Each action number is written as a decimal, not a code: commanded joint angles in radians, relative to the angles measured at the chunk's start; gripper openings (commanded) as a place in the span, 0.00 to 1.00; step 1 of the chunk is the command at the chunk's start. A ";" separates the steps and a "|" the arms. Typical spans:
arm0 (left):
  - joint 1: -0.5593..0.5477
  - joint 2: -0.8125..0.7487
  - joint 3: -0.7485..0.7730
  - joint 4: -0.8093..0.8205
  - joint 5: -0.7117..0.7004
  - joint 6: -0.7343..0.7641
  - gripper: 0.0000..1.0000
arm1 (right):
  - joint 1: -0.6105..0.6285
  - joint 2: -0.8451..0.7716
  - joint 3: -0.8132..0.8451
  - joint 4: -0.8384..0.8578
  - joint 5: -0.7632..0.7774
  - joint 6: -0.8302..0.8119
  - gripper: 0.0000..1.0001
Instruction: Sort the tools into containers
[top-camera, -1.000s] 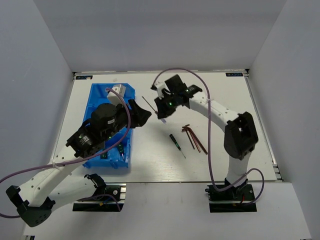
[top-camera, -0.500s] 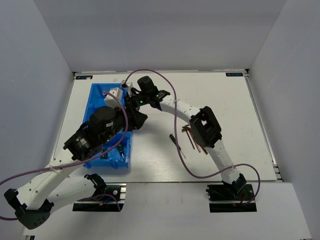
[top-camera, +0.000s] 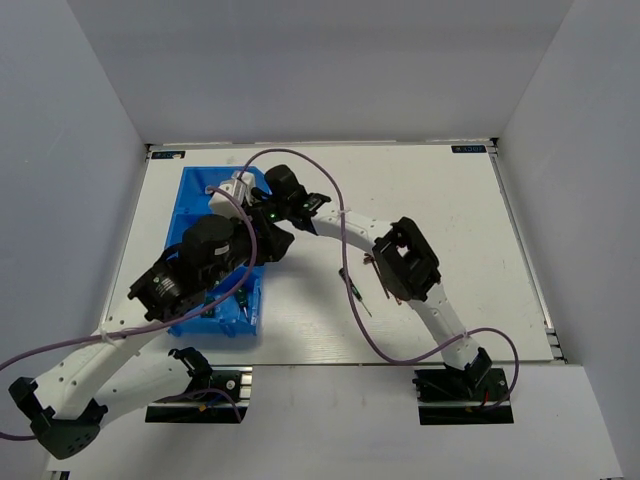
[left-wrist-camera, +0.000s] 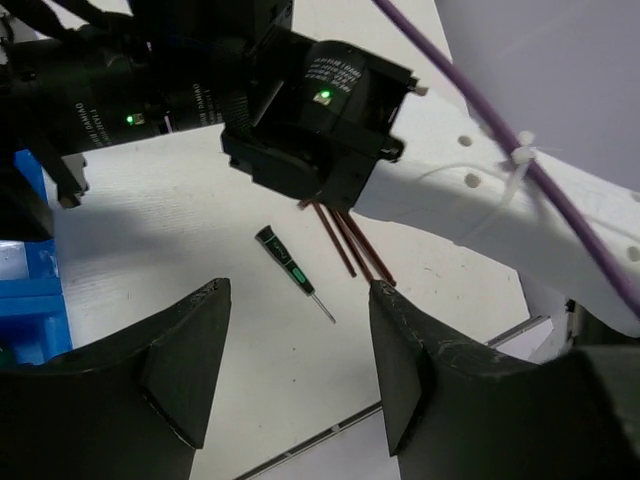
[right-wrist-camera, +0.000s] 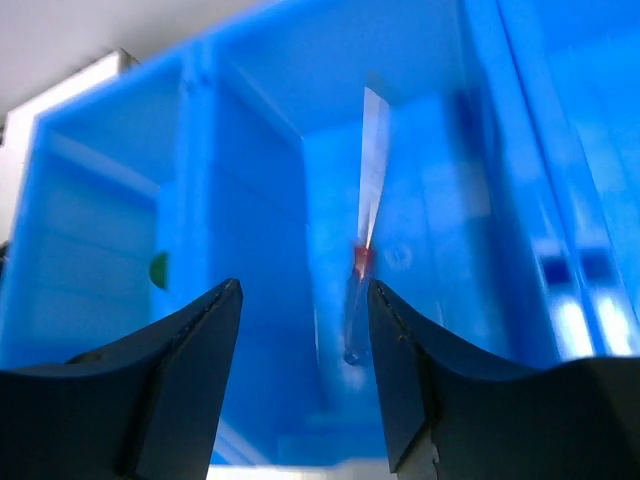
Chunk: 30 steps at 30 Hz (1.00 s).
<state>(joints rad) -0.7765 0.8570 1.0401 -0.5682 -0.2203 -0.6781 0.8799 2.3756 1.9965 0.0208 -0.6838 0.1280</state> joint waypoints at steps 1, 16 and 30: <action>-0.004 0.031 0.003 0.010 0.024 -0.005 0.68 | -0.044 -0.145 -0.040 -0.008 0.042 -0.010 0.60; -0.039 0.667 0.271 -0.119 0.246 -0.066 0.00 | -0.387 -0.472 -0.252 -0.973 0.702 -0.194 0.00; -0.188 1.180 0.632 -0.427 0.113 -0.396 0.56 | -0.640 -0.871 -0.771 -0.878 0.534 -0.097 0.37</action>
<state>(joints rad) -0.9546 2.0357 1.6230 -0.9257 -0.0559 -0.9619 0.2550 1.5677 1.2503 -0.8848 -0.0994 -0.0010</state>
